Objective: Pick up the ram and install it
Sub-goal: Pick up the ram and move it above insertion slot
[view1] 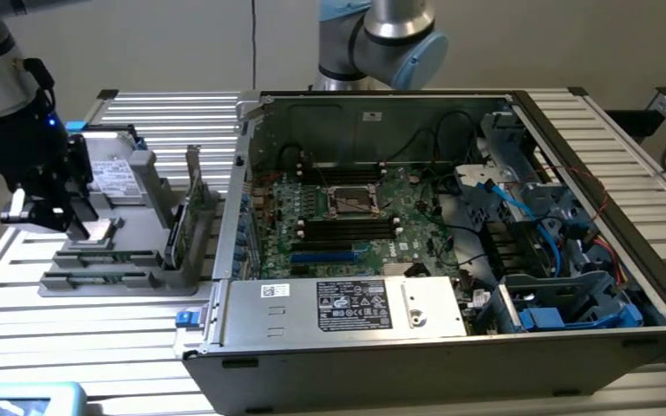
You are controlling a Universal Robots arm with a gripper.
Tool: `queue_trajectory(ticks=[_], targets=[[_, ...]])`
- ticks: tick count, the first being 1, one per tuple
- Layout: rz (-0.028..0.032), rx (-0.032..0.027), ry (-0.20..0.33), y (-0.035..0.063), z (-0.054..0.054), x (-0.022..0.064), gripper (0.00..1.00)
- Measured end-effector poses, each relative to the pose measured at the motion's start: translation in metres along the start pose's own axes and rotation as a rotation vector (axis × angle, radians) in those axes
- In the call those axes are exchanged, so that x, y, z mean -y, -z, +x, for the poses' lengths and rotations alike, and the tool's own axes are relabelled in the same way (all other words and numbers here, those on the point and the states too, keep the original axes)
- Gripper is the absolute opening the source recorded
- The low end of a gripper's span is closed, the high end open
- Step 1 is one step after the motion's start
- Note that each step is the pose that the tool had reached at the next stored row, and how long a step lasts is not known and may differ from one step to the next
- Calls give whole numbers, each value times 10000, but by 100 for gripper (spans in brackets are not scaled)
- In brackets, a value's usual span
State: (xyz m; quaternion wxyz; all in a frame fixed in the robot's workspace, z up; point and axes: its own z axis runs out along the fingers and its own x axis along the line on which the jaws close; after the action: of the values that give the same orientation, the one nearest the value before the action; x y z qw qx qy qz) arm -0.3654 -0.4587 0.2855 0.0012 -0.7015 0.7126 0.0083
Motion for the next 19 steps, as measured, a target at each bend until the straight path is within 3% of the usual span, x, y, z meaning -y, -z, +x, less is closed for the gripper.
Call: queue_trajectory(ticks=[19], targets=[[0,0,2,-344,36,5,36]])
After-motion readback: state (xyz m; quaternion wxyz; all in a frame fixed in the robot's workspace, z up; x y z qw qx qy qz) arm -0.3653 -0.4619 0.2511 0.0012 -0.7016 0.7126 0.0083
